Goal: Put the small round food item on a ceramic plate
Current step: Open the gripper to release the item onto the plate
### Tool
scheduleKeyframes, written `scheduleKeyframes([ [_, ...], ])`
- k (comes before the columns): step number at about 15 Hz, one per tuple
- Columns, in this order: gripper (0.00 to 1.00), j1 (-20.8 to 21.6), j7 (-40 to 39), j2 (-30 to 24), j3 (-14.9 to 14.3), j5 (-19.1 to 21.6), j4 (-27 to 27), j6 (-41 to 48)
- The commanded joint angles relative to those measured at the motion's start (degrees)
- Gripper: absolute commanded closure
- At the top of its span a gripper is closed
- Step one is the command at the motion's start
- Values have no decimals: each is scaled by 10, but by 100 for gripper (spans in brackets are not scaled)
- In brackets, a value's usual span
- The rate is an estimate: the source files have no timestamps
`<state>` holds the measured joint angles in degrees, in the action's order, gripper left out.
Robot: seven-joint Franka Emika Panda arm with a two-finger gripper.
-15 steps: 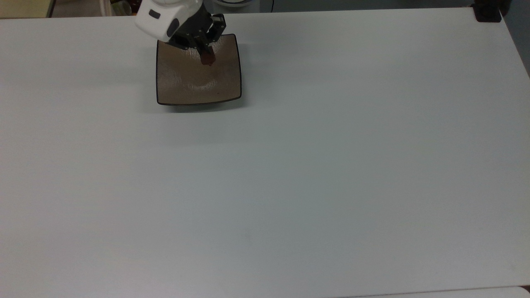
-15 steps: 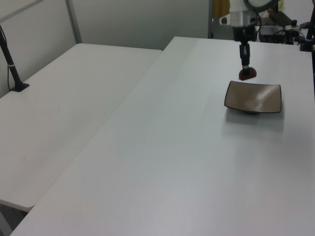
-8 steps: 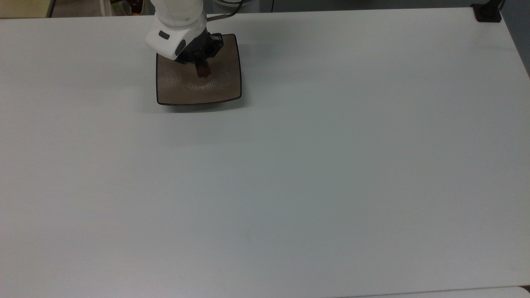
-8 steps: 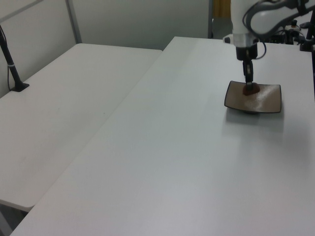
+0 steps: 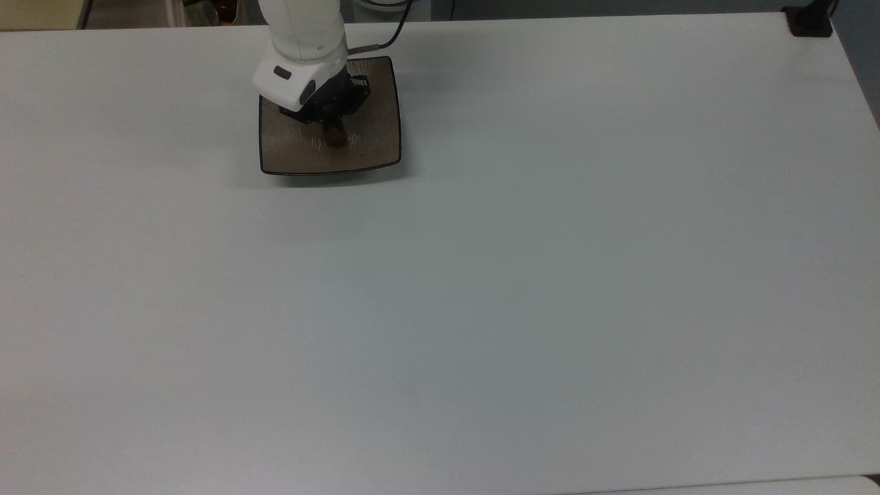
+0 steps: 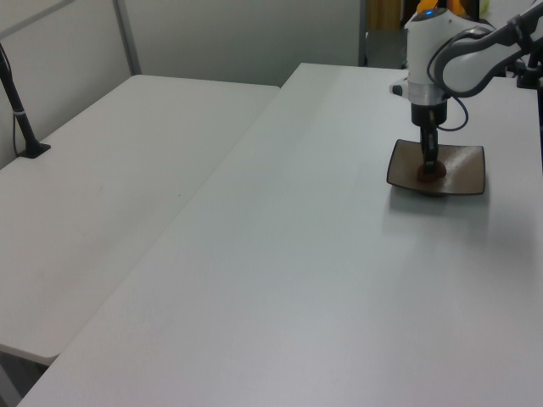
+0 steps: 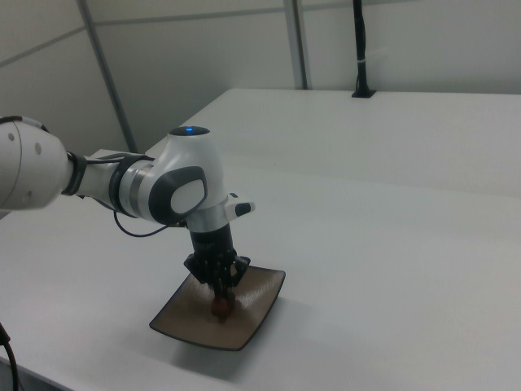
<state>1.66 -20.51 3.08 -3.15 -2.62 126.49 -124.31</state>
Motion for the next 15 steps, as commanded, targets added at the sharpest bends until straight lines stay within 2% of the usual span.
scheduleKeyframes([
  [1, 75, -3, 20, -24, 0, -11, 30, -18],
  [4, 21, -3, 40, -25, 0, -10, 27, -15],
  [5, 14, -3, 45, -25, 1, -10, 25, -6],
  [6, 11, -1, 49, -27, 1, -10, 15, 4],
  [8, 0, 2, 59, -30, 1, -6, -12, 30],
  [11, 0, 8, 59, -35, 2, -1, -92, 108],
  [15, 0, 40, 69, -35, 9, 0, -185, 176],
])
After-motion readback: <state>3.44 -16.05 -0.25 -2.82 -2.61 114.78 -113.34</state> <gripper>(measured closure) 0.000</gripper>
